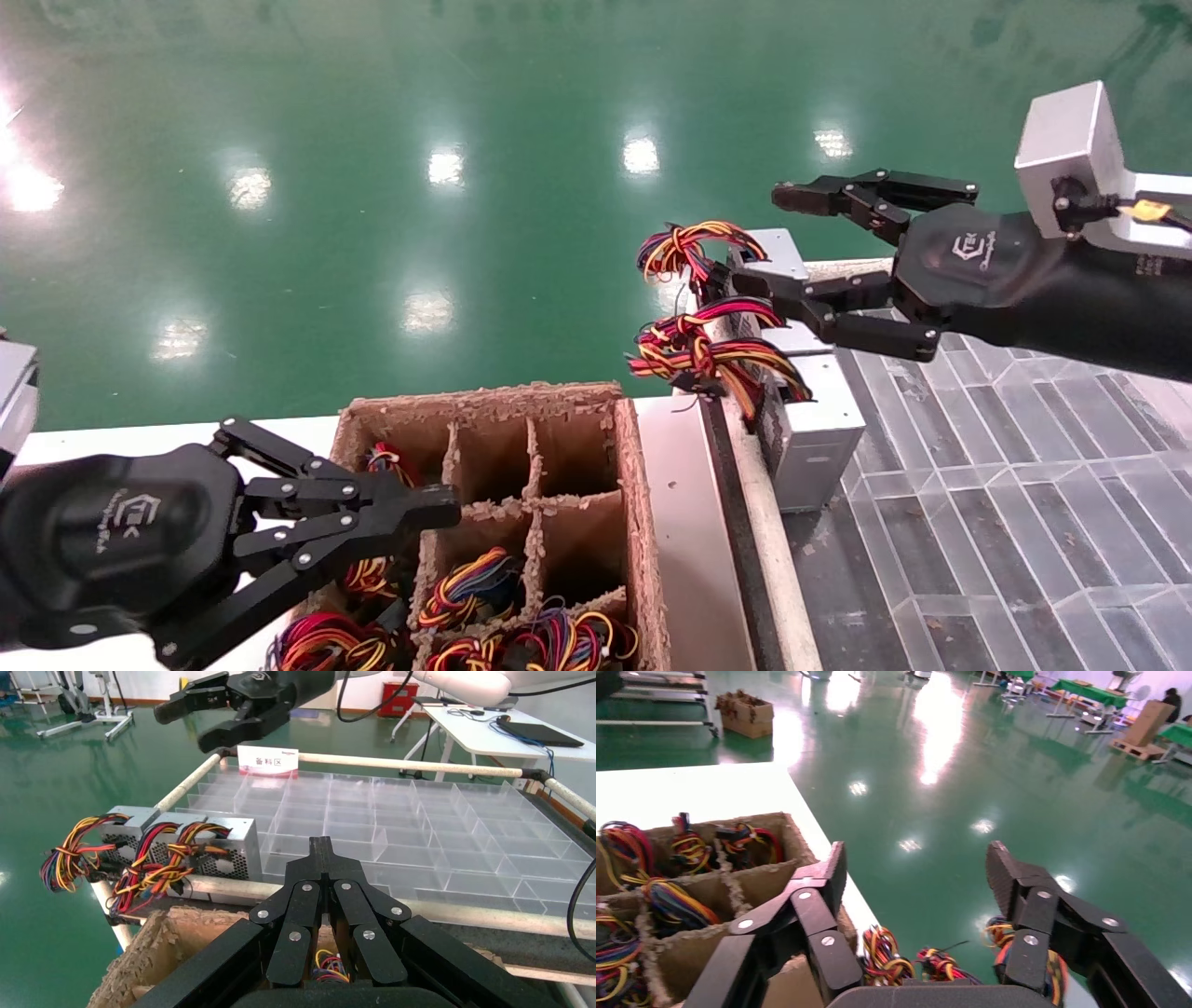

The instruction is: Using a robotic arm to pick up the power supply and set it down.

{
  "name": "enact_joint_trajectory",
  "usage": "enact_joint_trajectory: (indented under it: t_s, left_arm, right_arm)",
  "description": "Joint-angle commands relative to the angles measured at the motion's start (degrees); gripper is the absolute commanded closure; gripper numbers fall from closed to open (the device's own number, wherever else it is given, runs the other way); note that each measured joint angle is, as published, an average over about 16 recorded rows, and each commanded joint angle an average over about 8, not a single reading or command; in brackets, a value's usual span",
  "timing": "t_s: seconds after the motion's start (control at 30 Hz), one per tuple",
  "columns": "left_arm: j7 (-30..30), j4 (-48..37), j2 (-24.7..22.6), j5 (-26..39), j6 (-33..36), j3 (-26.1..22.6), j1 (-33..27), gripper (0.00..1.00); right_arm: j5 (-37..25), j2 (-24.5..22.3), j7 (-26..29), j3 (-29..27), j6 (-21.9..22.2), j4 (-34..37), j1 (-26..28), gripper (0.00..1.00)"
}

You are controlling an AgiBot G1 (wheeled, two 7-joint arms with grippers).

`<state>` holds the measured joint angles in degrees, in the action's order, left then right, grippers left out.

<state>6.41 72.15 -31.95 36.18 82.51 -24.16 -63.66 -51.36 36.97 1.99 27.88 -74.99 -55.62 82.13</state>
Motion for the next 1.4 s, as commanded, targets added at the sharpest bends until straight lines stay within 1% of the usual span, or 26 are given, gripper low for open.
enact_joint_trajectory:
  t_s: [0.03,0.1,0.13,0.37,0.4,1.4]
  left_arm:
    - [0.0,0.0,0.0,0.0,0.0,0.0,0.0,1.0]
    - [0.0,0.0,0.0,0.0,0.0,0.0,0.0,1.0]
    - [0.0,0.0,0.0,0.0,0.0,0.0,0.0,0.95]
    - [0.0,0.0,0.0,0.0,0.0,0.0,0.0,0.08]
    - [0.0,0.0,0.0,0.0,0.0,0.0,0.0,0.0]
    - [0.0,0.0,0.0,0.0,0.0,0.0,0.0,0.0]
  right_arm:
    - [0.2,0.0,0.2,-0.2,-0.2,-0.5,-0.4,0.0]
    - [0.5,-0.1,0.5,-0.6,-0.6,-1.2,-1.1,0.0]
    - [0.7,-0.2,0.7,-0.9,-0.8,-1.5,-1.5,0.0]
    - [1.9,-0.4,1.8,-2.4,-2.1,-3.7,-4.1,0.0]
    - [2.1,-0.4,2.0,-2.6,-2.3,-4.1,-4.5,0.0]
    - [7.0,-1.4,6.5,-8.8,-7.9,-13.3,-15.2,0.0]
